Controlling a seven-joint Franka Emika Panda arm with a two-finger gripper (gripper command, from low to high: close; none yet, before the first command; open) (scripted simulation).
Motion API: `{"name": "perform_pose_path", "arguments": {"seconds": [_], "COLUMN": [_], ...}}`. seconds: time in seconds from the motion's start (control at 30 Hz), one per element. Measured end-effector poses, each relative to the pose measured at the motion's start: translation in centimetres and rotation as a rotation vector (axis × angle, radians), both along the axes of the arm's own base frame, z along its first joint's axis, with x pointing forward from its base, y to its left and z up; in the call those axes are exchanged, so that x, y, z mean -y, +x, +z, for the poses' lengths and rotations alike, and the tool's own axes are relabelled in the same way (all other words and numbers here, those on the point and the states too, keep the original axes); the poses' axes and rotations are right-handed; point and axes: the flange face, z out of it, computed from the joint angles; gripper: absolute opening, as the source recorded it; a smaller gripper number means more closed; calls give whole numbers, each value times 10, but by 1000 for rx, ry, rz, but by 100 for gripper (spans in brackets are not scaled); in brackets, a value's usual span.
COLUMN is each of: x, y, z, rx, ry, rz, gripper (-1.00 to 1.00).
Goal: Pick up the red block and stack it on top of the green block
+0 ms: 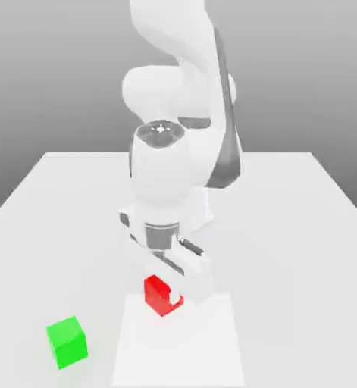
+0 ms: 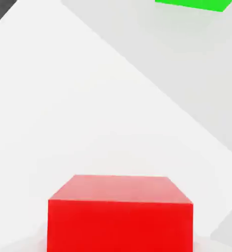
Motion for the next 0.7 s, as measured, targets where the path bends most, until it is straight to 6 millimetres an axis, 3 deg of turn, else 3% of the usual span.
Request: {"name": "perform_pose_path", "arguments": {"seconds": [0.07, 0.13, 0.3, 0.4, 0.47, 0.57, 0.6, 0.7], "x": [-1, 14, 84, 147, 158, 160, 160, 160], "y": [-2, 5, 46, 60, 66, 68, 68, 68], "z": [9, 18, 38, 49, 37, 2, -7, -7], "rx": [-3, -4, 0, -3, -5, -5, -5, -5], "ry": [0, 6, 18, 9, 4, 2, 2, 2], "rz": [5, -49, -275, -442, -470, -476, -476, -476], "gripper": [-100, -100, -100, -100, -100, -100, 100, 100]}}
